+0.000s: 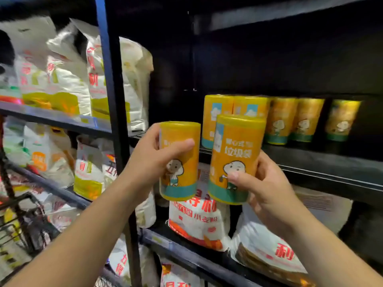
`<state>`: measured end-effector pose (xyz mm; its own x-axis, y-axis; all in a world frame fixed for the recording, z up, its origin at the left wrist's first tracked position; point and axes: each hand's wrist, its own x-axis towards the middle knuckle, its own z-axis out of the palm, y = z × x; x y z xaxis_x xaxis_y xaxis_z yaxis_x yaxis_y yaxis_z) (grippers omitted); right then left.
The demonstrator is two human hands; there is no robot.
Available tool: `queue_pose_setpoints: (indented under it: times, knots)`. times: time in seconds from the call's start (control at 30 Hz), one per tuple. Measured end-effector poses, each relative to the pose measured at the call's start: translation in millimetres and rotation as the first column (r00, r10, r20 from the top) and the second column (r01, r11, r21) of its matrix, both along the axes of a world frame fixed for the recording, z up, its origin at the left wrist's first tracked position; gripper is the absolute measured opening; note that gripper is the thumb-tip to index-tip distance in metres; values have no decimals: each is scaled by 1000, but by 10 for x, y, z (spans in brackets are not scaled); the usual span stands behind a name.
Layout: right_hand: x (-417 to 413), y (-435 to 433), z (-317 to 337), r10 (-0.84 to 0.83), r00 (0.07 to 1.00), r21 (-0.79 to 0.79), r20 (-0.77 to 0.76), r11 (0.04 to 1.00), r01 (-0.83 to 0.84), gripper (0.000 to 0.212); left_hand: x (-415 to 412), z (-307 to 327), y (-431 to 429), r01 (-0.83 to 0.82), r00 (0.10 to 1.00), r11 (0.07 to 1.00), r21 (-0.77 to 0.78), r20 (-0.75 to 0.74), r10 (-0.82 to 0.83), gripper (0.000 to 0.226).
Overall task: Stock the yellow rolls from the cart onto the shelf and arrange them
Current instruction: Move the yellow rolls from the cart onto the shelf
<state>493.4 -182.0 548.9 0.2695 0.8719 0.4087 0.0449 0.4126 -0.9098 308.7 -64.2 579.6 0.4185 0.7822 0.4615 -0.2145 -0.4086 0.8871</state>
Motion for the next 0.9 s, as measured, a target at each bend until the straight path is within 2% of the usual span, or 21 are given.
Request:
queue_pose_setpoints:
  times: [0.1, 0.23, 0.53, 0.73, 0.9]
  knots:
    - [279, -234, 116, -28, 1000, 30, 14, 999, 28, 74, 332, 154, -152, 34, 999, 999, 31, 11, -34, 61]
    - [625, -539, 252, -106, 994, 39, 37, 994, 105, 63, 759, 307, -350, 71, 997, 993, 93, 14, -72, 46]
    - [1252, -1087, 494, -215, 973, 44, 80, 976, 212, 64, 1561, 651, -793, 110, 994, 972, 206, -24, -108, 60]
    - [1451, -1187, 695, -346, 919, 44, 191, 938, 344, 64, 1817, 936, -805, 102, 986, 949, 298, -159, -56, 51]
    - [1598, -1090, 854, -422, 874, 0, 242, 901, 434, 61, 1915, 1213, -657, 107, 948, 932, 347, -318, 10, 63]
